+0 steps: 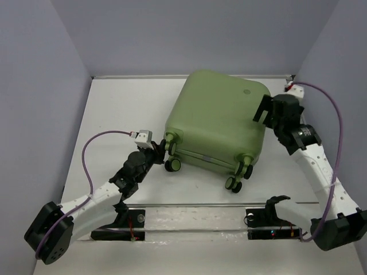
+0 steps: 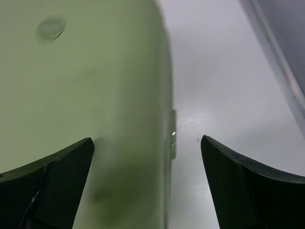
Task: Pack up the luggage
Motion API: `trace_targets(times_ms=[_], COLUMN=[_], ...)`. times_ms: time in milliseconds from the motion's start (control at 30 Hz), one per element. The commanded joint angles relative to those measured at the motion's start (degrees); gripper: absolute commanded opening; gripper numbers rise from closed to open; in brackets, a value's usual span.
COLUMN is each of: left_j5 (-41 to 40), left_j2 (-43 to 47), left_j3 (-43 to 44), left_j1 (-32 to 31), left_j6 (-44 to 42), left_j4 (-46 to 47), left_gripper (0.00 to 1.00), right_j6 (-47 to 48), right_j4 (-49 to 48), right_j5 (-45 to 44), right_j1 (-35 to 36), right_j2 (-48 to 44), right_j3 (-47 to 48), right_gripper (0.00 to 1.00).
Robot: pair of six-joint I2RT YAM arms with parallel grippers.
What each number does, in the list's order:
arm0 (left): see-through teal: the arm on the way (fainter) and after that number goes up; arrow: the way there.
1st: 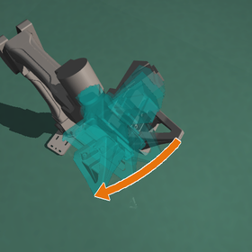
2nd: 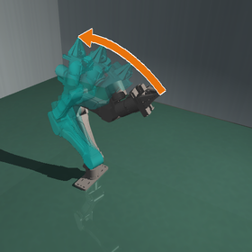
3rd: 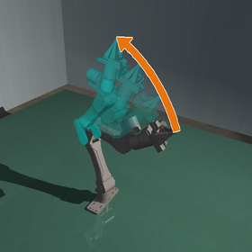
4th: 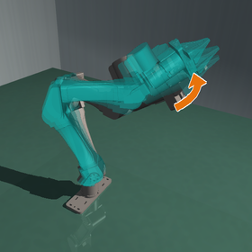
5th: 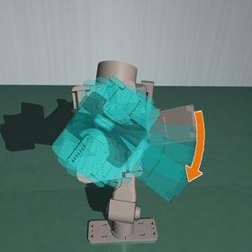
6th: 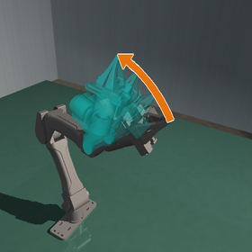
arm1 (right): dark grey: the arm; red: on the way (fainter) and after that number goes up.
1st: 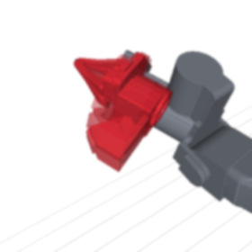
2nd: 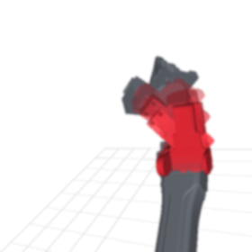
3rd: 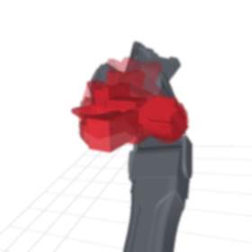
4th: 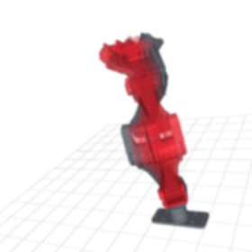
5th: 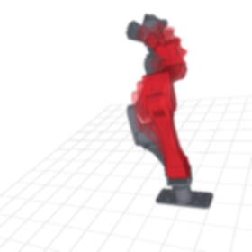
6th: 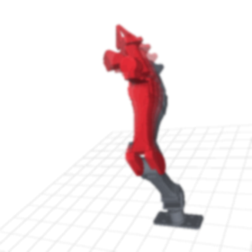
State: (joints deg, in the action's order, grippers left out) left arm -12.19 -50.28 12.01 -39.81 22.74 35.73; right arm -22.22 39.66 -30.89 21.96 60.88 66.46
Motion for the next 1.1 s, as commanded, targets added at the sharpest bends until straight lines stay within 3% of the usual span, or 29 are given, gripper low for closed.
trace_targets(times_ms=[0,33,133,200,233,333,467,600,767,900,1000,1067], left_j5=[3.9,4.2,4.8,5.8,6.6,8.8,11.0,11.9,13.9,9.6,7.5,6.3], left_j2=[1.9,1.7,0.8,0.4,0.4,-0.9,-3.2,-6.6,-11.3,-12.6,-12.7,-12.8], left_j3=[2.4,2.6,2.9,3.2,3.3,5.2,7.3,9.8,12.3,12.0,11.5,11.3], left_j1=[-1.8,-1.9,-3.3,-4.6,-5.0,-7.3,-10.9,-14.9,-16.7,-16.9,-16.8,-16.4], left_j6=[-0.9,-0.9,-1.1,-1.5,-2.1,-3.6,-4.5,-5.9,-6.0,-6.7,-7.6,-8.2], left_j4=[5.5,5.8,6.4,6.5,6.7,6.9,7.2,8.5,11.8,12.4,11.6,11.1], left_gripper=[0.06,0.06,0.06,0.06,0.06,0.06,0.06,0.06,0.06,0.06,0.06,0.06], right_j6=[2.4,1.1,-0.7,-0.5,-0.5,-1.4,-1.0,8.7,17.6,17.8,18.2,17.1], right_j4=[-14.0,-15.4,-22.0,-26.1,-27.7,-30.4,-31.4,-15.5,-4.1,-5.1,-7.3,-10.8], right_j5=[21.6,31.4,48.1,54.0,62.4,75.8,83.8,79.6,62.9,53.2,46.3,41.2], right_j1=[-15.8,-21.9,-26.5,-26.5,-26.5,-26.5,-25.7,-21.5,-18.3,-14.9,-9.6,-1.1], right_j2=[-2.4,-1.2,5.4,9.8,12.5,26.9,38.5,46.6,45.9,34.9,22.6,13.1], right_j3=[-0.6,-1.3,-5.1,-5.3,-4.9,-0.1,9.5,26.2,39.8,36.8,26.8,15.3], right_gripper=[1.00,1.00,1.00,1.00,1.00,1.00,0.99,0.99,1.00,1.00,1.00,1.00])
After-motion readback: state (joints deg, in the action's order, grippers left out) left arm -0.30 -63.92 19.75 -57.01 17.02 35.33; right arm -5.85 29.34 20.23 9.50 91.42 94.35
